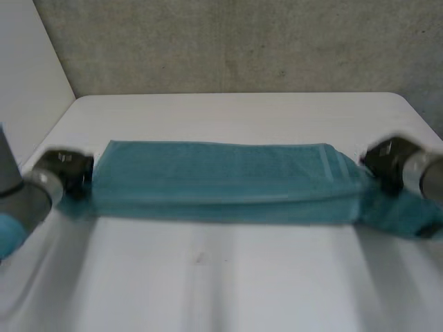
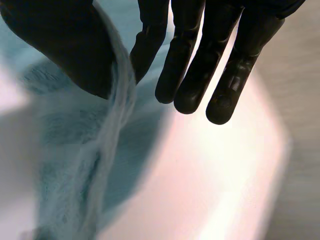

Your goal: Fold the laundry

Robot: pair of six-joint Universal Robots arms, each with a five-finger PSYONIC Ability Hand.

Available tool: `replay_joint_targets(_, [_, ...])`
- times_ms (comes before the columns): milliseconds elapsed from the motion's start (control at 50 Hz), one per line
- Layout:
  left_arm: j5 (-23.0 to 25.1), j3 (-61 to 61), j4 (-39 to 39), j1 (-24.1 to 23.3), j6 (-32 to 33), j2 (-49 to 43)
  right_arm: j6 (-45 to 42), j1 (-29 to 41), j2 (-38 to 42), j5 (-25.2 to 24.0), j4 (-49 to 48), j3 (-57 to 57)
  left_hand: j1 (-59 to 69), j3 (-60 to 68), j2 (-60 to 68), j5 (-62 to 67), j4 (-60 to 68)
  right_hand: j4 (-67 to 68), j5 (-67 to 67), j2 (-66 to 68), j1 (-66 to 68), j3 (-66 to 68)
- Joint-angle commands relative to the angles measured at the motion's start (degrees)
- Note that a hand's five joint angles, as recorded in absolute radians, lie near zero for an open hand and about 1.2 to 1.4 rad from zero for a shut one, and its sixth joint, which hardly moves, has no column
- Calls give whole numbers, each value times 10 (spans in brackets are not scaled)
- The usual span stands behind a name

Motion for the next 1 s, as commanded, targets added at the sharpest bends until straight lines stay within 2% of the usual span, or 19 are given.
replay_joint_targets(20, [0,259,148,-33,-48,-31,79,26,43,83,-194,-299,163,116,112,151,115,117,144,122,236,120])
replay_joint_targets(40, [-3,284,215,-31,-72,-27,86,28,39,93,-246,-318,163,116,112,151,115,117,144,122,236,120])
replay_joint_targets(60, [-3,285,216,-31,-72,-27,88,30,27,98,-301,-316,163,116,112,151,115,117,144,122,236,120])
replay_joint_targets(80, [-6,289,281,-31,-97,-13,88,30,27,98,-301,-316,163,116,112,151,115,117,144,122,236,120])
replay_joint_targets(100, [-11,285,339,-33,-112,3,89,36,5,98,-343,-301,163,116,112,151,115,117,144,122,236,120])
replay_joint_targets(120, [-11,285,340,-33,-113,3,89,37,4,98,-344,-301,163,116,112,151,115,117,144,122,236,120])
replay_joint_targets(160, [-22,269,415,-31,-121,17,89,50,-46,94,-391,-236,163,116,112,151,115,117,144,122,236,120])
replay_joint_targets(200, [-24,251,426,-32,-121,20,89,51,-64,88,-398,-196,163,116,112,151,115,117,144,122,236,120])
replay_joint_targets(280, [-22,214,423,-28,-124,20,90,51,-87,67,-399,-120,163,116,112,151,115,117,144,122,236,120])
replay_joint_targets(380, [-20,141,414,-24,-126,13,89,51,-100,17,-398,25,163,116,112,151,115,117,144,122,236,120])
replay_joint_targets(500, [3,33,412,-22,-123,-7,91,49,-95,-1,-403,103,163,116,112,151,115,117,144,122,236,120])
replay_joint_targets(600, [13,-25,409,-21,-120,-37,92,46,-13,-4,-404,146,163,116,112,151,115,117,144,122,236,120])
replay_joint_targets(660, [13,-46,400,-20,-119,-53,93,45,10,-3,-403,148,163,116,112,151,115,117,144,122,236,120])
replay_joint_targets(740, [9,-65,360,-13,-120,-57,97,44,60,1,-397,149,163,116,112,151,115,117,144,122,236,120])
replay_joint_targets(780, [8,-69,347,-9,-120,-55,102,44,71,2,-397,150,163,116,112,151,115,72,99,78,191,75])
replay_joint_targets(820, [7,-72,336,-3,-120,-52,129,25,75,2,-396,156,163,116,112,151,115,-176,-149,-170,-56,-172])
replay_joint_targets(840, [7,-75,328,4,-120,-47,130,25,75,2,-396,156,163,116,112,151,115,-177,-150,-171,-58,-174])
replay_joint_targets(860, [7,-78,321,11,-120,-42,154,9,73,3,-396,163,163,116,112,151,115,-262,-235,-256,-142,-259])
replay_joint_targets(1000, [8,-91,315,21,-120,-22,257,-21,36,-1,-388,190,163,116,112,151,115,-273,-246,-267,-153,-269])
